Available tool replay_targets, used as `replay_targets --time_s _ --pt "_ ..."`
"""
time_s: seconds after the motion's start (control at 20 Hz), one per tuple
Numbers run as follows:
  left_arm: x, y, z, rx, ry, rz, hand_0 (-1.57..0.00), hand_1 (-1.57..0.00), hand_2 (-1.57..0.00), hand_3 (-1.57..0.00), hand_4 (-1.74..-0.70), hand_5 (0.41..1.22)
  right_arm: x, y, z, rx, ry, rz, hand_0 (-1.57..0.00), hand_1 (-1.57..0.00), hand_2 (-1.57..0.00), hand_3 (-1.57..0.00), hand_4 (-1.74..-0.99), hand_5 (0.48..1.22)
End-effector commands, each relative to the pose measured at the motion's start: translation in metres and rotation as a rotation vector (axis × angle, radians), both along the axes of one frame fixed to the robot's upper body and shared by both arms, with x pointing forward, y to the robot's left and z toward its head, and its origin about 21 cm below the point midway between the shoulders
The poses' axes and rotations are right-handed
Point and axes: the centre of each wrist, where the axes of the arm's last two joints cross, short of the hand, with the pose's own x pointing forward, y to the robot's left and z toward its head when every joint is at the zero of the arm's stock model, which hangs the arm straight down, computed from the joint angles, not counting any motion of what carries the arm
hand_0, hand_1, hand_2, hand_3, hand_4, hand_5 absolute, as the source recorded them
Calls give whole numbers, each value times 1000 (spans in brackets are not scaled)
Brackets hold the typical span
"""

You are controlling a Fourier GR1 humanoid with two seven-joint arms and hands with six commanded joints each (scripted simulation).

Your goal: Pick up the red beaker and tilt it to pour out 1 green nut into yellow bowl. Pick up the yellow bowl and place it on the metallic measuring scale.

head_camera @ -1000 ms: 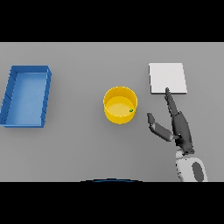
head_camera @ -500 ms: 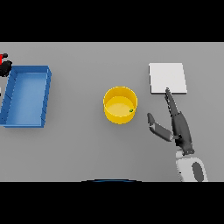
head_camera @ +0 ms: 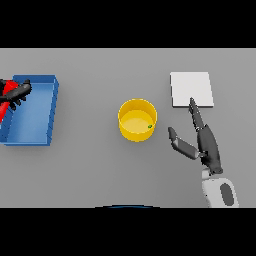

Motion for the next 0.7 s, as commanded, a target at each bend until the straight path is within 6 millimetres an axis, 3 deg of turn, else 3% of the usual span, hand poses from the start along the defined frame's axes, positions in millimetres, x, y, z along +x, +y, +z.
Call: replay_targets --time_s 0.0,0.1,0.25,0.35,0.55,0.65 --pt "-1 1 -1 -12 26 -28 -1003 -883 -839 -707 -933 697 -2 0 -4 5 5 4 1 1 1 1 -1162 671" --pt "-3 6 0 -16 51 -57 -641 -565 -536 -452 -823 667 0 -3 0 8 2 -2 1 1 1 1 -1151 677" --pt "1 3 -2 63 67 -91 -328 -289 -274 -231 -750 647 -2 3 -1 10 -3 12 1 1 1 1 -1148 688" --pt "2 2 -13 78 68 -88 -209 -184 -175 -147 -729 647 -3 0 -2 -1 2 6 1 1 1 1 -1160 688" --pt "6 -3 -9 104 13 -66 -85 -75 -71 -60 -705 653 -4 -3 -2 -16 11 -11 1 1 1 1 -1178 679" --pt "7 4 -5 94 -47 -63 -54 -48 -45 -38 -711 663 -5 2 3 -77 12 -5 1 1 1 1 -1163 677"
